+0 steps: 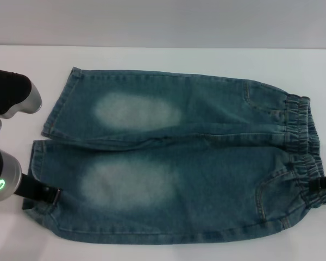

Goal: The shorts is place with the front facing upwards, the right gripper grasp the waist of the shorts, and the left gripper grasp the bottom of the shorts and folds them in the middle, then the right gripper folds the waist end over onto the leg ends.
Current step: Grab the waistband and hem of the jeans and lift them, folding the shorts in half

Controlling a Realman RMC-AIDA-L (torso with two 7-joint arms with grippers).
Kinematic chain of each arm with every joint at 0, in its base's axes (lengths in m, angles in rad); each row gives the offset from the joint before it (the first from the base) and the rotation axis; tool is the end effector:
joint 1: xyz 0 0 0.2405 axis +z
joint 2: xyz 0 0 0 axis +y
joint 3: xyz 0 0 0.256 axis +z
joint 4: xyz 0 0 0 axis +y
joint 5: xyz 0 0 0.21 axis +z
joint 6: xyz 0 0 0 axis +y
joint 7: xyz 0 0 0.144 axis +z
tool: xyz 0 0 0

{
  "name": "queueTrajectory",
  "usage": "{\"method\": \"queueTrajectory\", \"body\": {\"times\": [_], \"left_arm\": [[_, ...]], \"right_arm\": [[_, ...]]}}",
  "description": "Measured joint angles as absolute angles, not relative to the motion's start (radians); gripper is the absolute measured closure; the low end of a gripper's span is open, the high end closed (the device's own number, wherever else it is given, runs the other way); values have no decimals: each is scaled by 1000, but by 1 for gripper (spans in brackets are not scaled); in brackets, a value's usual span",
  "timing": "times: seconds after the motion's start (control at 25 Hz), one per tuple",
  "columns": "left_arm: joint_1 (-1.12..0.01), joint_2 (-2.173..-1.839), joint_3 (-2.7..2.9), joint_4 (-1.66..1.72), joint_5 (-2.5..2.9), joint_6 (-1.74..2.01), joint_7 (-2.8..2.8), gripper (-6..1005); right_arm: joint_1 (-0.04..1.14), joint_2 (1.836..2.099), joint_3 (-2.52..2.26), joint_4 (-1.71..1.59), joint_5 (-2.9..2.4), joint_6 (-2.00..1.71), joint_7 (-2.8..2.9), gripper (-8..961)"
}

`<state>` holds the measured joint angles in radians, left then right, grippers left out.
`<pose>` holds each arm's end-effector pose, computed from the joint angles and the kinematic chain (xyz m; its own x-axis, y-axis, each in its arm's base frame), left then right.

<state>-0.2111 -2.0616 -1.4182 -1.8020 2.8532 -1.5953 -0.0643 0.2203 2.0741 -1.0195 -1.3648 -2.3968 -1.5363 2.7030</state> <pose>-0.2140 0.2746 0.0119 0.4108 0.9117 0.0048 0.6546 -0.2913 -0.6976 0.3061 0.2857 0.0597 0.1946 -0.9413 -0.2758 -0.9445 -0.1039 -0.3116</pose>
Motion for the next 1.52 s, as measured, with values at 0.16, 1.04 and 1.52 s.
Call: {"method": "queueTrajectory", "body": {"times": [0.16,1.04,1.52], "left_arm": [[-213,-2062,-1419,-1801,2853,-1595,-64,979],[-224,-2063,-1419,-1793,2852,-1595,-64,975],[-224,-2063,-1416,-1788,2848,-1591,-64,973]], "right_arm": [[225,2075,-1020,-1365,-2397,-1534,2704,254],[230,2070,-1012,-1358,-2338,-1540,2681,345],[227,2071,-1005,-1385,-2353,-1579,2686,795]]}}
